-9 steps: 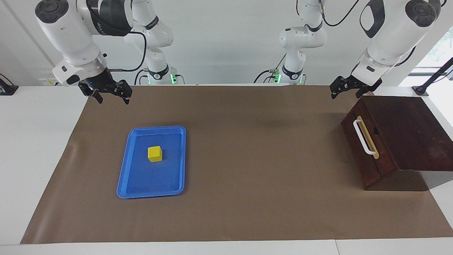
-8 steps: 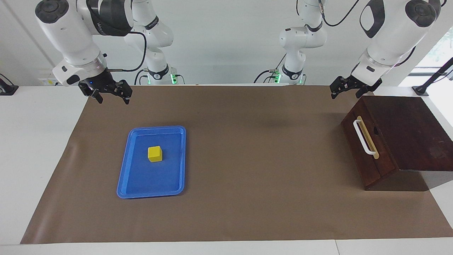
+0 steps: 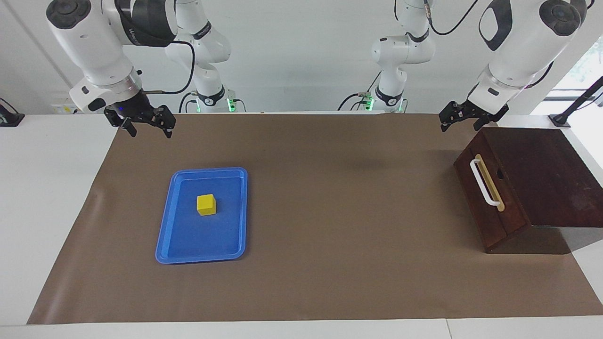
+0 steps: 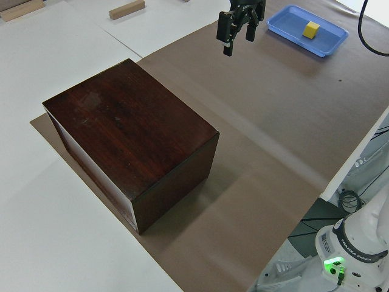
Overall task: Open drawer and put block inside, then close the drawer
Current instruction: 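Pull the drawer open with the left gripper while the right gripper reaches the tray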
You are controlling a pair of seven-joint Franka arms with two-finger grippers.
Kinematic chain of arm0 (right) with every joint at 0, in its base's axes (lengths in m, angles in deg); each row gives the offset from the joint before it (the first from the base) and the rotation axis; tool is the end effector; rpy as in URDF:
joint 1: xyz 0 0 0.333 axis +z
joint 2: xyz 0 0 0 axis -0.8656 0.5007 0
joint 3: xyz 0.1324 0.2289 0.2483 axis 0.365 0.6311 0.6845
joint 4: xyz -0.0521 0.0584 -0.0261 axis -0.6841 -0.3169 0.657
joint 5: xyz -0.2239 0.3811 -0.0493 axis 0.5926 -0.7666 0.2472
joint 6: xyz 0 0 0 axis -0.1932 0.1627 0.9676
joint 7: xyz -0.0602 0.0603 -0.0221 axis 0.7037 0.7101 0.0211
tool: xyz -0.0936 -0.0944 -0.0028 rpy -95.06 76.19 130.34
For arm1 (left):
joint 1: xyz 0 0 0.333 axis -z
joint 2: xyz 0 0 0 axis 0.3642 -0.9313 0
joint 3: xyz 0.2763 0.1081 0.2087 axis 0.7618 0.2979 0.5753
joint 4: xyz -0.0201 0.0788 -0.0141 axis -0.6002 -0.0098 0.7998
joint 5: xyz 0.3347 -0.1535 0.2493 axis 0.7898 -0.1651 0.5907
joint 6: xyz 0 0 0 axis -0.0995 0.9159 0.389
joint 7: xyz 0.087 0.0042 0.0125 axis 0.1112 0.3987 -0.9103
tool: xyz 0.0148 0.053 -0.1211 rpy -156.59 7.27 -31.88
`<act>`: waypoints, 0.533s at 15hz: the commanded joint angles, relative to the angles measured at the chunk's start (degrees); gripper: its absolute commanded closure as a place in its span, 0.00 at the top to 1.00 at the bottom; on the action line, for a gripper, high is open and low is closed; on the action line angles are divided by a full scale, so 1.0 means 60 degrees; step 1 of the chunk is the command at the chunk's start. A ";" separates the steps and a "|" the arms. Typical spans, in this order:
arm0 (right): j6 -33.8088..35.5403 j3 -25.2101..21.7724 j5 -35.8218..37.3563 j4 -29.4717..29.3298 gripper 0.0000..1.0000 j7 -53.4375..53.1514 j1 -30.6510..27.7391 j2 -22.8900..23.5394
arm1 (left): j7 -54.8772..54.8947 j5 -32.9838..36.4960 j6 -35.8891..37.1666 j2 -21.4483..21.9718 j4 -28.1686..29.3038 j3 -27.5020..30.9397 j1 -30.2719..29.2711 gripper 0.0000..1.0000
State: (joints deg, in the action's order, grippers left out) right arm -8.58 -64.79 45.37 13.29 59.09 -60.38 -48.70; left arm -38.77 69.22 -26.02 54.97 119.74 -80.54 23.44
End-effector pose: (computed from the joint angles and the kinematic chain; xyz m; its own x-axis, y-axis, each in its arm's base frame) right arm 0.5915 -0.0119 0.5975 0.9956 -0.0600 -0.0722 -0.0585 -0.9980 0.0223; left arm 0.5896 -0.0475 0.6131 0.9886 -0.0637 -0.1363 -0.0657 -0.9978 -0.0100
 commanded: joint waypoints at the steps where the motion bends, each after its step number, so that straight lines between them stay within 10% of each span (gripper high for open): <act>1: -0.0690 0.0020 -0.0040 0.0278 1.00 -0.0853 -0.0148 -0.0169 | 0.0148 0.0000 -0.0600 -0.0015 0.0071 0.0044 0.0106 1.00; 8: -0.1438 -0.0068 -0.1313 -0.0087 1.00 -0.6626 -0.0514 0.1234 | 0.0148 0.1682 -0.2769 -0.0336 0.0804 0.0000 0.0252 1.00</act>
State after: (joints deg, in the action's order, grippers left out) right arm -15.72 -65.33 39.95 14.03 25.97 -62.06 -44.74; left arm -38.52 75.85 -39.26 53.82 123.01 -80.76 23.92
